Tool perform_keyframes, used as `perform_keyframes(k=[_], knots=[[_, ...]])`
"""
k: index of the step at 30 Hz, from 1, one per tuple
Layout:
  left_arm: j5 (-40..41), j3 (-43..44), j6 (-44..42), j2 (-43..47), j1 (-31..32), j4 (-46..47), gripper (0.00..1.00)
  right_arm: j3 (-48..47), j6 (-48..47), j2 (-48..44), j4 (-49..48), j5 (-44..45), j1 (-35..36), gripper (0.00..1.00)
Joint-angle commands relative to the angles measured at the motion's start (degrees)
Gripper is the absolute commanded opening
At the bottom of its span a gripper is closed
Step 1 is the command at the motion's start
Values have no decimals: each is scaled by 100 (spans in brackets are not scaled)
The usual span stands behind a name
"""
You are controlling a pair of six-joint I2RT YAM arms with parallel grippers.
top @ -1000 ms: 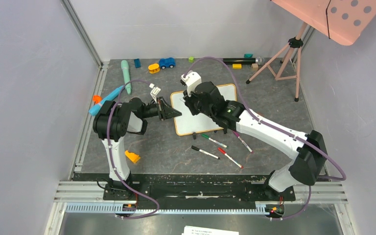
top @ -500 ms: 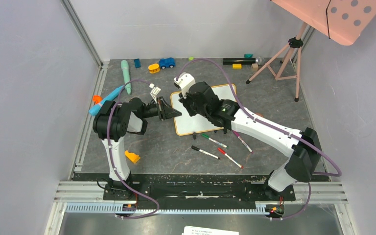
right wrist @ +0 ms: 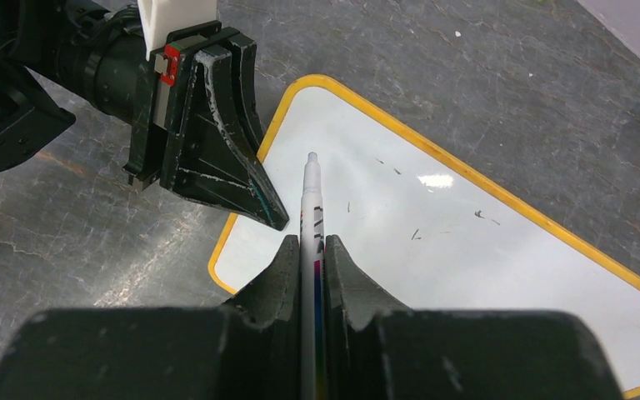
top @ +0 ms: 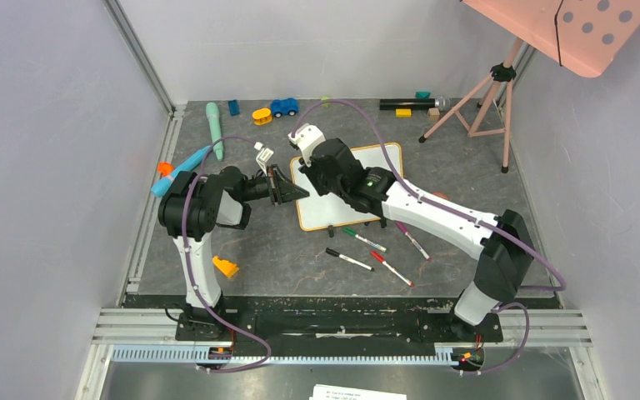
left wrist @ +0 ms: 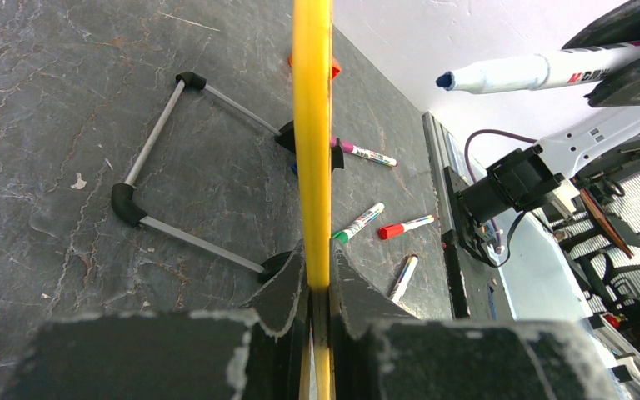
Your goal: Write a sentence on the whiteboard
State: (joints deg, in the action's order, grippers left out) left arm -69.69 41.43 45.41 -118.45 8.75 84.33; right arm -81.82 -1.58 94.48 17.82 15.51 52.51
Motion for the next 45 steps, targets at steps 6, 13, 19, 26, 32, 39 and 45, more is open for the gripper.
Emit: perform_keyframes(k=[6, 13, 19, 26, 32, 39, 45], knots=[[-71, -12, -331, 190, 30, 488, 5, -385, -193, 166, -374, 143, 26, 0], [-89, -36, -348, 213, 30, 487, 5, -467, -167, 283, -350, 310, 22, 0], [-89, -21, -339, 199, 35, 487, 5, -550, -184, 378, -347, 346, 23, 0], [-98, -13, -348, 202, 30, 487, 5, -648, -193, 491, -291, 488, 23, 0], [-99, -18, -348, 191, 30, 487, 5, -665, -206, 545, -289, 510, 29, 0], [-100, -21, -348, 195, 30, 487, 5, -633, -193, 589, -283, 602, 24, 0], [-108, -20, -354, 192, 30, 487, 5, -660, -201, 675, -279, 679, 29, 0]])
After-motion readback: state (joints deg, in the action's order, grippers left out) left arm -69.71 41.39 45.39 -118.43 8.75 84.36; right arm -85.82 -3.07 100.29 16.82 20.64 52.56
